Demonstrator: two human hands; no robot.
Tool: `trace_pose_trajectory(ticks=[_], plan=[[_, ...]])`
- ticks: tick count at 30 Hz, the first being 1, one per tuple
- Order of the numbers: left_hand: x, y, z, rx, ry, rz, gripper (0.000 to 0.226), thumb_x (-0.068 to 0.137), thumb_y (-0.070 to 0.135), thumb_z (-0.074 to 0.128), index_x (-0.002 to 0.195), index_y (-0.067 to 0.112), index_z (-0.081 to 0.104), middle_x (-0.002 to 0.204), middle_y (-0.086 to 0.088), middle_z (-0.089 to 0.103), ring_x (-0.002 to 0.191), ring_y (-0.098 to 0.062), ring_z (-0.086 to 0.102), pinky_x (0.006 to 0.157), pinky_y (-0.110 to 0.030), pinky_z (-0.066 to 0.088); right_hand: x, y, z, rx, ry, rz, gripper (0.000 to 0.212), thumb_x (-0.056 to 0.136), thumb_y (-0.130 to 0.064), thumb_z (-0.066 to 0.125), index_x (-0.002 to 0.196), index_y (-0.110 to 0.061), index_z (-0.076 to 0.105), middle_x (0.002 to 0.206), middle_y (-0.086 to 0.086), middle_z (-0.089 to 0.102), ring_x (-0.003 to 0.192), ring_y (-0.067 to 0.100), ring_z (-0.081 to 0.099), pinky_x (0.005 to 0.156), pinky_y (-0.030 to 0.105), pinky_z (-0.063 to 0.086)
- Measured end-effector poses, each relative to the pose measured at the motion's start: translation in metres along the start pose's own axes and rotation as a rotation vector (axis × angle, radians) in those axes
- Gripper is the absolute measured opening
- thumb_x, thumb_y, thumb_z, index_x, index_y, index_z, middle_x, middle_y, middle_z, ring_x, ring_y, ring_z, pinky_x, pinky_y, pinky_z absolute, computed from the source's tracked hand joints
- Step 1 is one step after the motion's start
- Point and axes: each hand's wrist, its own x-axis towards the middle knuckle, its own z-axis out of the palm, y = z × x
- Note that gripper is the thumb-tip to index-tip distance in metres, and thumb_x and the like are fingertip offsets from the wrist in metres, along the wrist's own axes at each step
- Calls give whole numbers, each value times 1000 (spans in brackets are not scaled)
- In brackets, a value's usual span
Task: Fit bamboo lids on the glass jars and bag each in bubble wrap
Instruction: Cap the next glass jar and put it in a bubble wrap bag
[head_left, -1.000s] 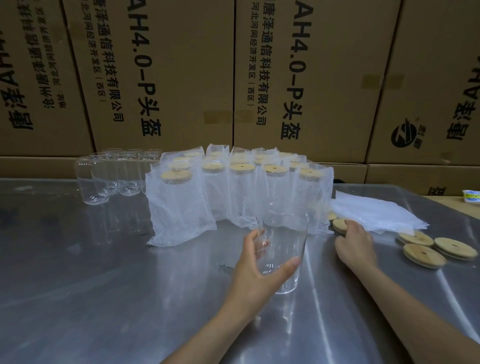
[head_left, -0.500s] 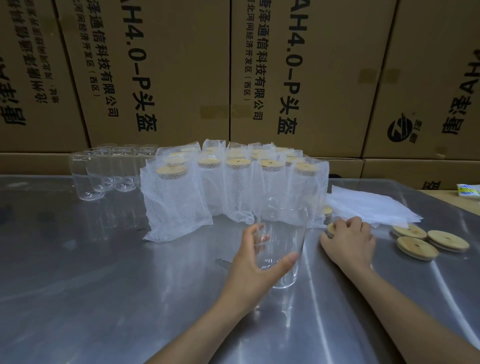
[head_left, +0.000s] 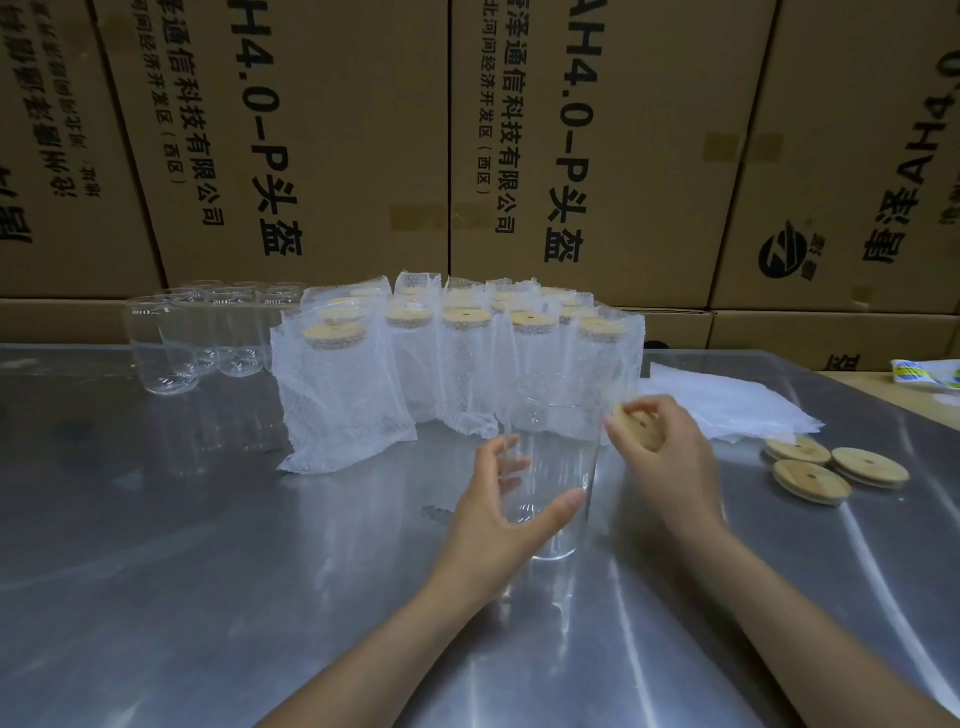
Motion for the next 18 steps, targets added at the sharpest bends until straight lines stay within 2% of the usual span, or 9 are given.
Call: trace_pose_trajectory(ticks=[3, 6, 10, 13, 15, 18], plan=[[0, 0, 1, 11, -2, -2, 80, 63, 62, 74, 129, 41, 34, 121, 22, 51, 111, 11, 49, 81, -9, 40, -4, -40, 2, 186, 80, -183, 17, 88, -37, 66, 103, -34, 56, 104, -12, 61, 97, 5, 57, 77, 26, 48], [1, 1, 2, 3, 3, -8, 80, 58, 65, 71, 126, 44, 34, 120, 21, 52, 109, 12, 50, 79, -7, 41, -11, -69, 2, 337, 71, -293, 18, 89, -41, 63, 106, -37, 58, 111, -13, 62, 105, 2, 57, 85, 22, 49], [0, 0, 5, 58, -27, 10, 74, 53, 75, 67, 116, 57, 33, 119, 27, 51, 110, 13, 50, 87, -15, 43, -18, -81, 7, 353, -3, -390, 25, 87, -41, 62, 105, -26, 67, 116, -10, 61, 114, 1, 55, 91, 19, 47], [1, 0, 5, 65, -30, 15, 73, 53, 76, 67, 115, 58, 32, 120, 26, 50, 112, 9, 50, 92, -20, 45, -18, -80, 9, 303, -65, -441, 15, 87, -31, 65, 98, -23, 70, 107, -5, 64, 103, -2, 58, 84, 11, 45], [1, 0, 5, 70, -33, 18, 79, 53, 77, 66, 120, 55, 31, 122, 24, 50, 114, 7, 50, 91, -19, 44, -16, -79, 8, 290, -90, -453, 9, 89, -29, 66, 95, -24, 71, 99, -7, 66, 96, 3, 61, 82, 18, 49], [-1, 1, 5, 79, -36, 22, 84, 53, 77, 65, 125, 51, 31, 124, 22, 50, 116, 7, 49, 89, -18, 43, -14, -75, 5, 198, -107, -496, 23, 88, -41, 62, 97, -22, 72, 99, -9, 65, 97, 8, 61, 84, 26, 49]])
